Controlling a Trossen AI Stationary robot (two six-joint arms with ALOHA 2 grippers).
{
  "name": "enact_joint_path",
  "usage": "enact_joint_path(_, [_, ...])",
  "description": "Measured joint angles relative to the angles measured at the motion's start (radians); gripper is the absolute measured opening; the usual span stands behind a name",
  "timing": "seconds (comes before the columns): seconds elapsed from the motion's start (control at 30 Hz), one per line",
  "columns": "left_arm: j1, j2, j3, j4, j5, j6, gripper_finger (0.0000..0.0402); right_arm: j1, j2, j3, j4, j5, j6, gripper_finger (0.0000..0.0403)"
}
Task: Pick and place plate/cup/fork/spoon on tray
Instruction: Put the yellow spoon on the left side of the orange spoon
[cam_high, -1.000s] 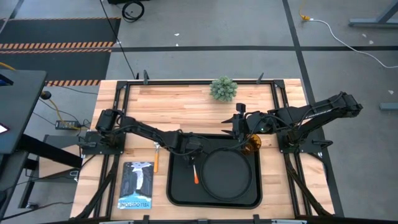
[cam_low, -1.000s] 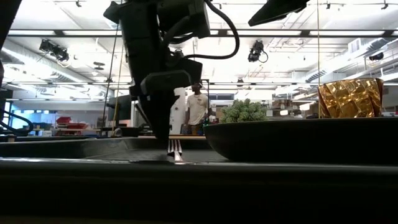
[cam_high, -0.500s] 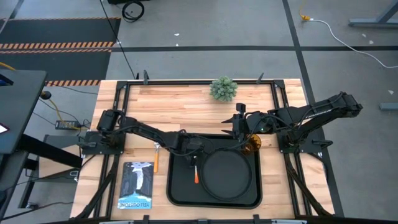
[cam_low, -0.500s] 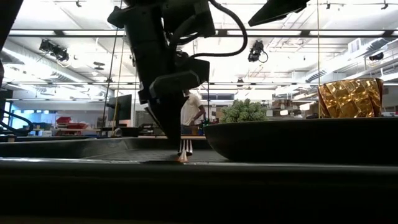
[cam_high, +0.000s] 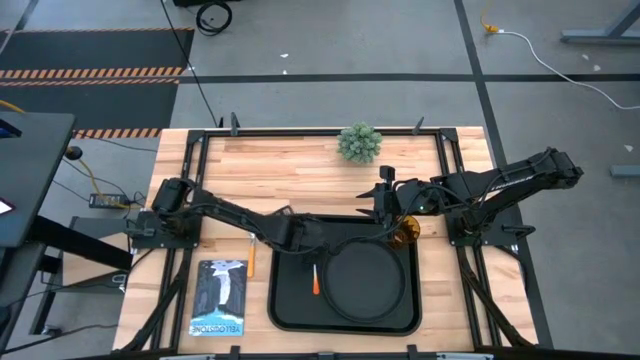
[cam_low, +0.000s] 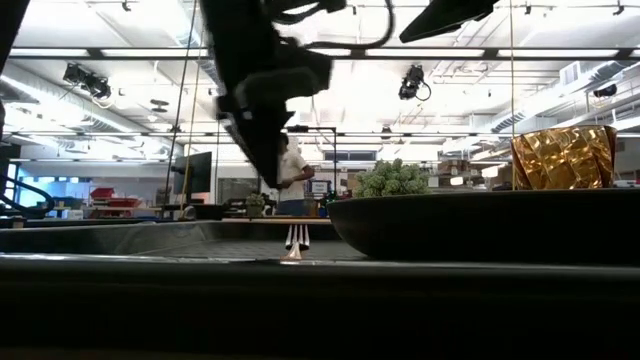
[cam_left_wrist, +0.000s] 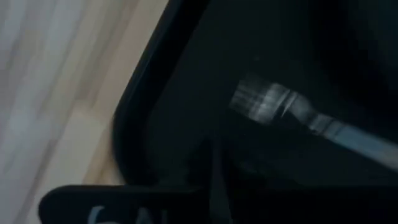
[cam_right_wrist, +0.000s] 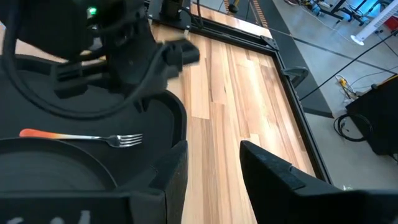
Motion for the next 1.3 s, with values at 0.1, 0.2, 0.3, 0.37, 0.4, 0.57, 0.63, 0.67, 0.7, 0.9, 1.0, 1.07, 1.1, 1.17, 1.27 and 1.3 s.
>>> enact_joint_path(0.1, [-0.028,0.0,0.01,-0.172,-0.015,-0.1,0.0053,0.0,0.0,0.0,-0.001,0.0,0.0,0.0153])
enact_joint_path(0.2, [-0.064,0.0,0.011,-0.3,-0.026,-0.183,0.0065,0.0,0.0,0.0,-0.004,0.0,0.0,0.0153])
enact_joint_path(0.3, [-0.11,0.0,0.011,-0.395,-0.062,-0.244,0.0073,0.0,0.0,0.0,-0.005,0.0,0.002,0.0153])
enact_joint_path(0.37, [-0.136,0.0,0.011,-0.435,-0.08,-0.276,0.0074,0.0,0.0,0.0,-0.005,-0.001,0.002,0.0153])
enact_joint_path(0.4, [-0.146,0.0,0.011,-0.46,-0.084,-0.288,0.0074,0.0,0.0,0.0,-0.005,0.0,0.002,0.0153])
enact_joint_path(0.57, [-0.178,-0.016,-0.001,-0.598,-0.143,-0.392,0.006,0.0,0.0,0.0,-0.004,-0.006,0.001,0.0153])
enact_joint_path(0.63, [-0.179,-0.06,-0.039,-0.594,-0.149,-0.426,0.0052,0.0,0.0,0.0,-0.004,-0.007,0.0,0.0153])
enact_joint_path(0.67, [-0.179,-0.089,-0.068,-0.587,-0.15,-0.444,0.0048,0.0,0.0,0.0,-0.005,-0.008,0.0,0.0153])
enact_joint_path(0.7, [-0.181,-0.122,-0.1,-0.579,-0.149,-0.465,0.0044,0.0,0.0,0.0,-0.005,-0.009,0.0,0.0153])
enact_joint_path(0.9, [-0.182,-0.329,-0.325,-0.403,-0.102,-0.644,0.0033,0.0,0.0,0.0,-0.005,-0.009,-0.001,0.0153])
enact_joint_path(1.0, [-0.176,-0.388,-0.416,-0.313,-0.058,-0.761,0.0041,0.0,0.0,0.0,-0.003,-0.009,-0.001,0.0153])
enact_joint_path(1.07, [-0.17,-0.403,-0.463,-0.272,-0.022,-0.827,0.0052,0.0,0.0,0.0,0.001,-0.009,-0.001,0.0153])
enact_joint_path(1.1, [-0.17,-0.406,-0.48,-0.254,-0.007,-0.855,0.006,0.0,0.0,0.0,0.002,-0.009,-0.001,0.0153])
enact_joint_path(1.17, [-0.17,-0.406,-0.513,-0.213,0.016,-0.913,0.0077,0.0,0.0,0.0,0.003,-0.009,-0.001,0.0153])
enact_joint_path(1.27, [-0.169,-0.404,-0.553,-0.125,0.047,-0.977,0.0109,0.0,0.0,0.0,0.003,-0.01,-0.001,0.0153])
enact_joint_path(1.3, [-0.168,-0.402,-0.564,-0.093,0.056,-0.993,0.012,0.0,0.0,0.0,0.002,-0.014,-0.001,0.0153])
